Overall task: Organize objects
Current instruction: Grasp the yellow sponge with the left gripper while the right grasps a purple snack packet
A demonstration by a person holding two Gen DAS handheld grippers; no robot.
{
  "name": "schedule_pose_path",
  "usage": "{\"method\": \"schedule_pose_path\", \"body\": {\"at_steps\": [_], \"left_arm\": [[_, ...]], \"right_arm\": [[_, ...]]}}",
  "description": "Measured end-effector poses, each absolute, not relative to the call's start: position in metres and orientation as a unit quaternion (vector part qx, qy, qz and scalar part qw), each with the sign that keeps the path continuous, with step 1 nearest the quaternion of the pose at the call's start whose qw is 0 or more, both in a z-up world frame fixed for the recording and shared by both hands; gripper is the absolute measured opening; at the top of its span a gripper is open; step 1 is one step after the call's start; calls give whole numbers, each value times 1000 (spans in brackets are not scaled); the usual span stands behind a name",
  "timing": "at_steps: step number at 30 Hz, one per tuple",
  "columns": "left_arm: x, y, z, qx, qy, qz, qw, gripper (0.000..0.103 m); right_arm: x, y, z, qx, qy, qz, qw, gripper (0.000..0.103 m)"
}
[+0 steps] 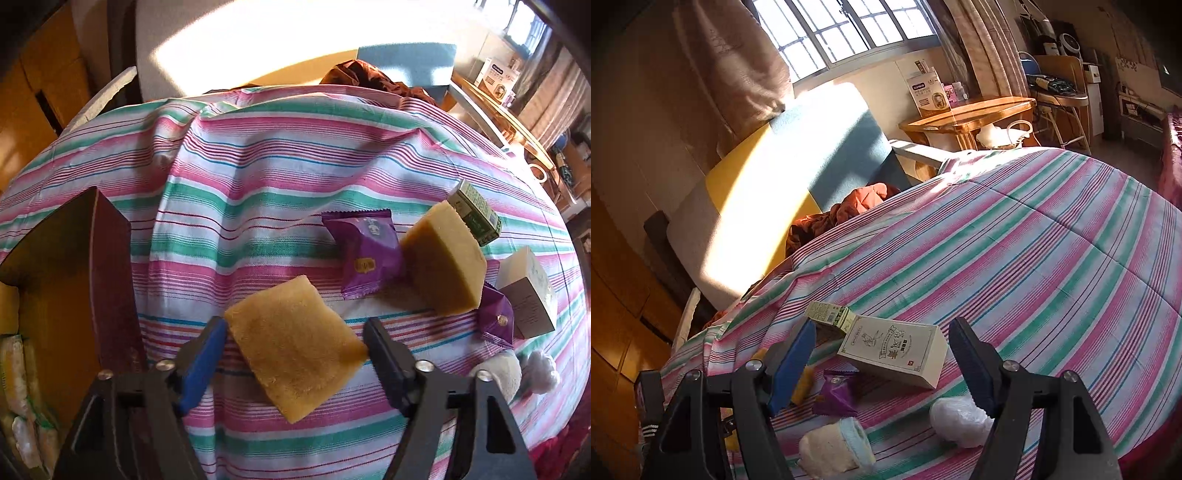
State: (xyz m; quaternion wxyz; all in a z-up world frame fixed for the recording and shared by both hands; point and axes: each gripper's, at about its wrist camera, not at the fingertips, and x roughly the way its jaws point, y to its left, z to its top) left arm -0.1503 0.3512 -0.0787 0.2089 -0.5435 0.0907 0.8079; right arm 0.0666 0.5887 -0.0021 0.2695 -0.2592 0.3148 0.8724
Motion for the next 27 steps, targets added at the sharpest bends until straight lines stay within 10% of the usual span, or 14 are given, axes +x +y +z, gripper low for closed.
{"method": "schedule_pose_path", "body": {"at_steps": [16,27], "left_arm": [[-43,341,-74,-471,136,789,371,59],[-46,338,-92,-490,97,786,363,77]], "right_arm": [[5,563,-55,-410,317,841,157,60],[-33,557,-87,-469,306,813,161,60]]}}
